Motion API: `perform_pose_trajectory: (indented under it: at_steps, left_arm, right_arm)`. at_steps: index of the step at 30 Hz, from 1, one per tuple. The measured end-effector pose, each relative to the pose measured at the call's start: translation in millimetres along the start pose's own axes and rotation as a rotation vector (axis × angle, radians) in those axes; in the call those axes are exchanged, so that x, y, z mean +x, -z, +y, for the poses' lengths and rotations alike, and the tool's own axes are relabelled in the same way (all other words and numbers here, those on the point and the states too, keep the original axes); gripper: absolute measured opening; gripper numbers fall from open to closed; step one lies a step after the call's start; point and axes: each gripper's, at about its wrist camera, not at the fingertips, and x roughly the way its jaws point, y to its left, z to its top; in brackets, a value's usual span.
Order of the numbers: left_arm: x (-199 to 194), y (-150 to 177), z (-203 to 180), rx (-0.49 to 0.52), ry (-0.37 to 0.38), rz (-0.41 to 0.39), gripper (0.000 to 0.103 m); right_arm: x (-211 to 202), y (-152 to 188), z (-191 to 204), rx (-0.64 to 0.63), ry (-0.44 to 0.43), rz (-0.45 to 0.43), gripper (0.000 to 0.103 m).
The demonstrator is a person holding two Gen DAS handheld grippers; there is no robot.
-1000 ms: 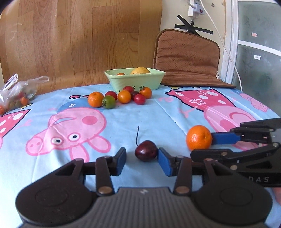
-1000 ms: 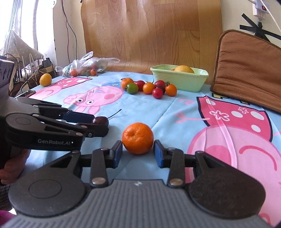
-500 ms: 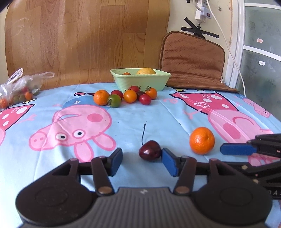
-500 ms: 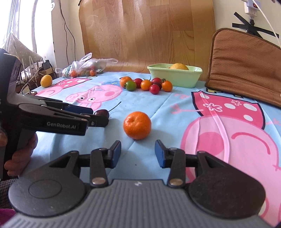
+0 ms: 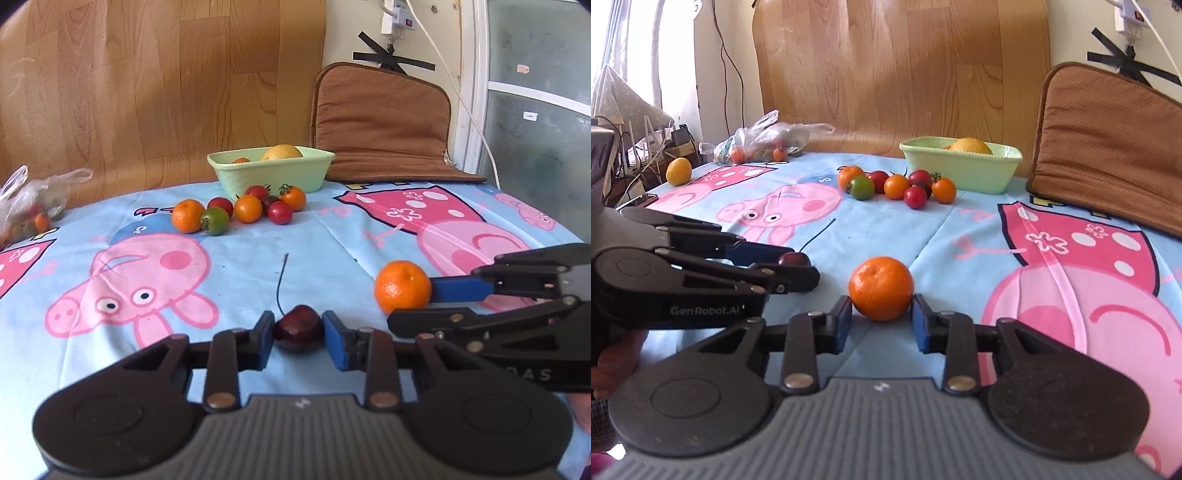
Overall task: Organize fruits
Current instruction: 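Lift the cherry and mandarin in both tools above the cloth, then carry the cherry and mandarin into the green basket and open both tools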
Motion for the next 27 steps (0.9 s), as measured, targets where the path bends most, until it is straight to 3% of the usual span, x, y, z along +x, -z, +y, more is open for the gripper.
perform_pose_trajectory:
  at_steps: [6, 12, 19, 22, 27]
  left_arm:
    - [-1, 0, 6, -0.030, 0.050, -0.003, 0.029]
    - [-1, 0, 8, -0.039, 0.059, 0.001, 0.030]
    - [-3, -3, 16, -0.083, 0.099, 0.001, 0.029]
    - [2, -23, 28, -0.107, 0.136, -0.003, 0.029]
    - [36, -98, 54, -0.108, 0.142, -0.035, 0.029]
  right_arm:
    - [-7, 3, -1, 0.006, -0.023, -0.003, 0.037]
    - [-1, -1, -2, 0.022, -0.031, 0.010, 0.043]
    - [4, -7, -7, 0.033, -0.046, 0.004, 0.040]
    - [7, -22, -20, 0.060, -0.059, -0.024, 0.040]
    - [31, -77, -57, 0.095, -0.047, -0.098, 0.040]
